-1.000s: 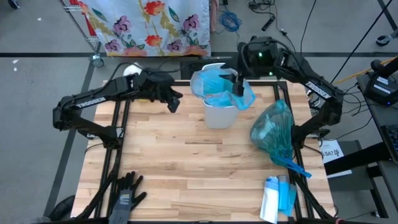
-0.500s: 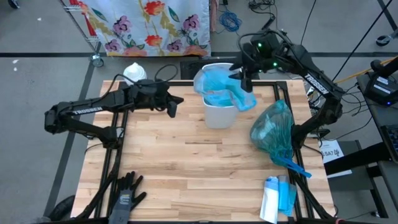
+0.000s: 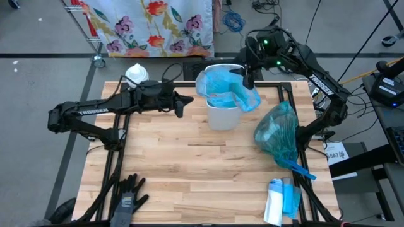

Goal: Place trash/remove bag and relplace
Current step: Insert a new trash bag into the trash bin

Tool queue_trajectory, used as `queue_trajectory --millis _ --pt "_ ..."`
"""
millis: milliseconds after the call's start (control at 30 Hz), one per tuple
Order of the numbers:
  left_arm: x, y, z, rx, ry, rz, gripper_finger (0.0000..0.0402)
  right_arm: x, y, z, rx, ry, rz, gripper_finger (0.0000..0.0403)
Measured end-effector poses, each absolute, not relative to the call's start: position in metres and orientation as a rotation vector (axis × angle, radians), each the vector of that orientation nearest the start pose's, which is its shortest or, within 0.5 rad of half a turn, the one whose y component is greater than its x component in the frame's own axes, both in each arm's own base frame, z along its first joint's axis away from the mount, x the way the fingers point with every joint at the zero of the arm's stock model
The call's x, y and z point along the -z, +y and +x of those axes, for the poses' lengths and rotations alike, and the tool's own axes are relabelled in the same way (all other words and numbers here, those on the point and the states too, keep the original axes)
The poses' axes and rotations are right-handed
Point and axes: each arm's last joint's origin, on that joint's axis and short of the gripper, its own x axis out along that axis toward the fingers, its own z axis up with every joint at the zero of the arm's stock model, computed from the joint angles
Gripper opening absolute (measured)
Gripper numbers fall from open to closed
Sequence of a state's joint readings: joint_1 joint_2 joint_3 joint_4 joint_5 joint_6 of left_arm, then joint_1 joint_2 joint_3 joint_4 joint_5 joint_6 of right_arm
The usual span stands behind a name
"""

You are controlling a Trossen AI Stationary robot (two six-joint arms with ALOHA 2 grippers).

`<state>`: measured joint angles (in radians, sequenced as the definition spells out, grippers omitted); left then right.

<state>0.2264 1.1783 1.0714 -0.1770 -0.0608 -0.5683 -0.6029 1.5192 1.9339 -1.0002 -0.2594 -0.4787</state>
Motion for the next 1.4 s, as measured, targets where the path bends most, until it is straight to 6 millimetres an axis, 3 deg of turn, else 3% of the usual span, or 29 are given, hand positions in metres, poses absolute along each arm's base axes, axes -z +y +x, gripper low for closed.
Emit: queue_trajectory --millis 300,633,767,867,967,1267,1400 --pt "-0.350 0.060 0.261 -0.356 0.199 -0.613 0.0000 -0.468 -0.160 0.238 0.232 0.626 -0.285 0.0141" --pt "-0.348 0.059 0.262 -0.354 0.211 -0.612 0.0000 -0.456 -0.167 0.224 0.261 0.750 -0.119 0.0140" --pt "-0.349 0.059 0.262 -0.353 0.210 -0.598 0.0000 -0.445 -0.166 0.220 0.243 0.857 -0.031 0.0114" --pt "-0.349 0.061 0.262 -0.357 0.212 -0.576 0.0000 -0.439 -0.164 0.219 0.203 0.897 0.010 0.0063" --pt "-0.349 0.065 0.261 -0.371 0.208 -0.576 0.0000 -0.441 -0.164 0.221 0.186 0.867 0.007 0.0011" --pt "-0.357 0.089 0.256 -0.325 0.131 -0.533 0.0000 -0.462 -0.181 0.234 0.348 0.577 0.063 0.0001" --pt "-0.363 0.105 0.251 -0.354 0.056 -0.512 0.0000 -0.467 -0.188 0.233 0.532 0.544 0.062 0.0000"
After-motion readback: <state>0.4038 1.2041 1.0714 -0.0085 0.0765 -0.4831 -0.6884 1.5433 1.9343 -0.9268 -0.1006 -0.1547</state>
